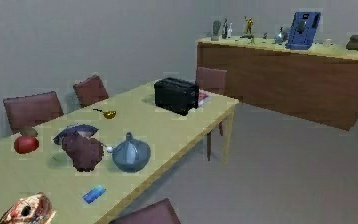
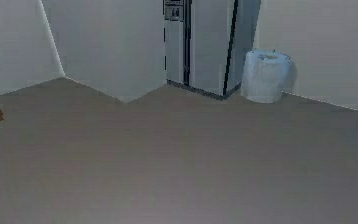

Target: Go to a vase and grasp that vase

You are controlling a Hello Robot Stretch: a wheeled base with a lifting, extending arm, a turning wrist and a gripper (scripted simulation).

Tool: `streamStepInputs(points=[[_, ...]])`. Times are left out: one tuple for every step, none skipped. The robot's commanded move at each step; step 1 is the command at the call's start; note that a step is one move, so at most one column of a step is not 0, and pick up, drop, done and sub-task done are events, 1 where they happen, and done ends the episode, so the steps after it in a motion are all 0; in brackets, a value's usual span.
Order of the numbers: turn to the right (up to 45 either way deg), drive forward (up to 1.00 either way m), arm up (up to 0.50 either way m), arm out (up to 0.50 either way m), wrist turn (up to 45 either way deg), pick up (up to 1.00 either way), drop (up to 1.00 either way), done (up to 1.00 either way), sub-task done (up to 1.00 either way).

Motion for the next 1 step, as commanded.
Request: streamStepInputs(points=[[-45.0, 0.00, 0.00, 0.00, 0.0, 0.00, 0.00, 0.00, 0.00]])
